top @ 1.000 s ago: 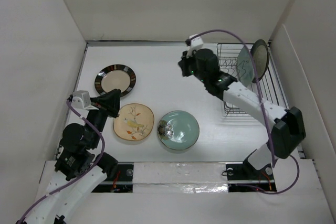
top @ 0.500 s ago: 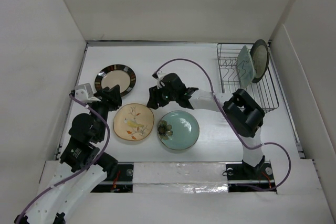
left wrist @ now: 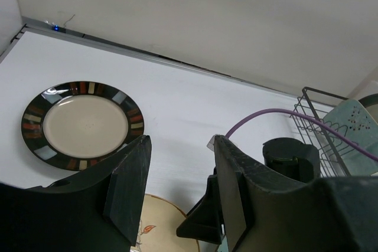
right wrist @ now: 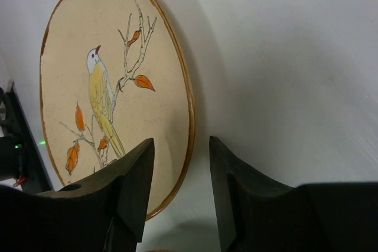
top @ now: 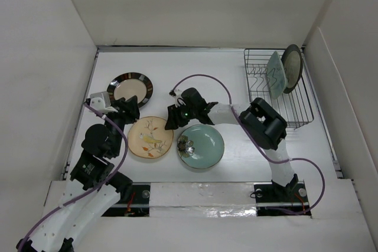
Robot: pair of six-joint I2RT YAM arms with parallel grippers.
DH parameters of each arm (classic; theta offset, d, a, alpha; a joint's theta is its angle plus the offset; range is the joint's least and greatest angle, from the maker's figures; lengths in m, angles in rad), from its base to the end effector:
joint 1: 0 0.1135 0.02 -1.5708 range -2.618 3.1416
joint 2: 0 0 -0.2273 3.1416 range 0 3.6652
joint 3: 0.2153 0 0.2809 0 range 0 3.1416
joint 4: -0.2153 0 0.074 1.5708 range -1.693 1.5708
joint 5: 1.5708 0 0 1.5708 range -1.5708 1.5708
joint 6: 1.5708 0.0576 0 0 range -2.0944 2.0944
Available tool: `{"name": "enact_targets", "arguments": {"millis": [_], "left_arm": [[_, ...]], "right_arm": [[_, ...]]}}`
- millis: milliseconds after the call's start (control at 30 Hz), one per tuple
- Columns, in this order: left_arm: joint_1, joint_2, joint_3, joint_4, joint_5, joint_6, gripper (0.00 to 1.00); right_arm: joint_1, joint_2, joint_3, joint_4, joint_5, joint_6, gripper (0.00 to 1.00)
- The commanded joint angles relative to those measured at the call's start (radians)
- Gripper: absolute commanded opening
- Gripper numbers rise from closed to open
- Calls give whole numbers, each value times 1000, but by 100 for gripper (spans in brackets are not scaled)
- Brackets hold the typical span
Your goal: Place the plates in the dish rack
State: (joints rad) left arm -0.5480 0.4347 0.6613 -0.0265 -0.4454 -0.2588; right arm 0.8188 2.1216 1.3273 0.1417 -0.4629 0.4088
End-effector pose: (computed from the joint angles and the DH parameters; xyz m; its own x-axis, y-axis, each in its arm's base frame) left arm 0.1761 -0.0784 0.3544 0.1359 -0.3535 -0.9255 0.1495 0.9308 -0.3336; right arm 0.3049 0.3636 0.0772 -0.7367 -0.2670 -0.6213 -0.6571 0.4994 0.5646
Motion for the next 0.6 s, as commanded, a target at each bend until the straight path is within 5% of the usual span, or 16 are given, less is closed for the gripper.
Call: {"name": "enact_targets", "arguments": {"millis": [0, 267, 567], "left_arm": [[3, 1, -8, 60, 7, 20, 44], [3, -42, -15, 54, -1, 18, 44], [3, -50, -9, 53, 11, 21, 45]], "right_arm": [[3, 40, 1, 9, -57, 21, 47], [3, 119, 35, -2, -111, 30, 37], [3, 17, 3, 18, -129, 28, 1]]}}
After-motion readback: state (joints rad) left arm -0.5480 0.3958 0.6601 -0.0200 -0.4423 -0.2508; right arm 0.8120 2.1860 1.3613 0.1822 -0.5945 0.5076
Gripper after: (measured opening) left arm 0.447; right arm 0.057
